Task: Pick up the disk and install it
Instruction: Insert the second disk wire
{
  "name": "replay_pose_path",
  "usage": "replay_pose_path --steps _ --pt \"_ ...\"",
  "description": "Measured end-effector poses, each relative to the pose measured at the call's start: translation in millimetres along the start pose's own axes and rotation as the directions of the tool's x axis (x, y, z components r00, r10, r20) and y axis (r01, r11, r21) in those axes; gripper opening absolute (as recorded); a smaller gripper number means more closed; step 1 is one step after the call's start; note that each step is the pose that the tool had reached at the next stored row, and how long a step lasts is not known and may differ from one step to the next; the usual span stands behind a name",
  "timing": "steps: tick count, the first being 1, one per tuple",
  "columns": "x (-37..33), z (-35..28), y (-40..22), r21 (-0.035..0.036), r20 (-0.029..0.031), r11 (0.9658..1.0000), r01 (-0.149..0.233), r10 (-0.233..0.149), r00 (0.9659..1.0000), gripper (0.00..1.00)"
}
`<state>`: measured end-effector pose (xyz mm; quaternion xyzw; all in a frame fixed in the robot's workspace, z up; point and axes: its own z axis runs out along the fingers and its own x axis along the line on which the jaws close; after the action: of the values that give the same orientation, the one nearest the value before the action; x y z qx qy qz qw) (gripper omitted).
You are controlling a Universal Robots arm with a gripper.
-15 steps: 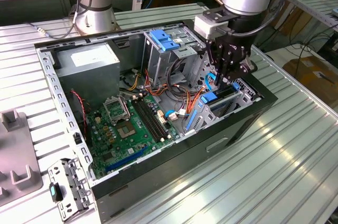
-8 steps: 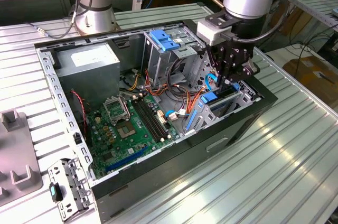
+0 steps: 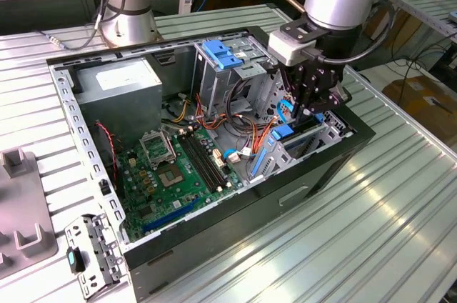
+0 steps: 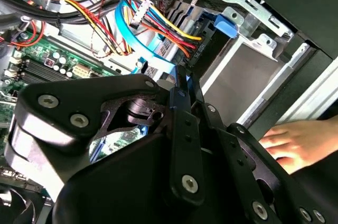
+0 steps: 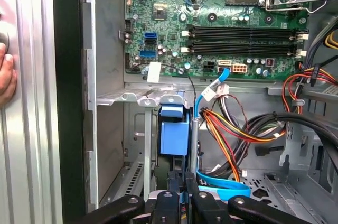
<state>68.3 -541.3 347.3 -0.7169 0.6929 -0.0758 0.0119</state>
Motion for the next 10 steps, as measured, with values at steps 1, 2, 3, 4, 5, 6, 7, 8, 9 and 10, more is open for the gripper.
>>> replay_pose_path --steps 1,2,3,4,5,6,7,8,9,10 --pt "0.1 0.0 0.0 0.0 0.0 1.0 0.0 0.0 1.0 0.16" --pt "0.1 0.0 0.0 0.0 0.0001 1.0 0.0 0.0 1.0 0.16" --pt "0.2 0.1 0.0 0.0 0.0001 1.0 0.0 0.0 1.0 0.16" --pt "0.2 0.1 0.0 0.0 0.0001 1.0 0.0 0.0 1.0 0.16" --pt "0.2 0.3 0.0 -0.0001 0.0 1.0 0.0 0.0 1.0 0.16" --pt "0.2 0.6 0.1 0.0 0.0001 1.0 0.0 0.0 1.0 0.16" --pt "0.1 0.8 0.1 0.0 0.0 1.0 0.0 0.0 1.0 0.16" --pt "0.1 1.1 0.0 -0.0001 0.0 1.0 0.0 0.0 1.0 0.16" --pt "0.1 1.4 0.0 -0.0001 0.0 1.0 -0.001 0.001 1.0 0.16" --pt "0.1 1.7 0.0 -0.0001 0.0 1.0 -0.001 0.001 1.0 0.16"
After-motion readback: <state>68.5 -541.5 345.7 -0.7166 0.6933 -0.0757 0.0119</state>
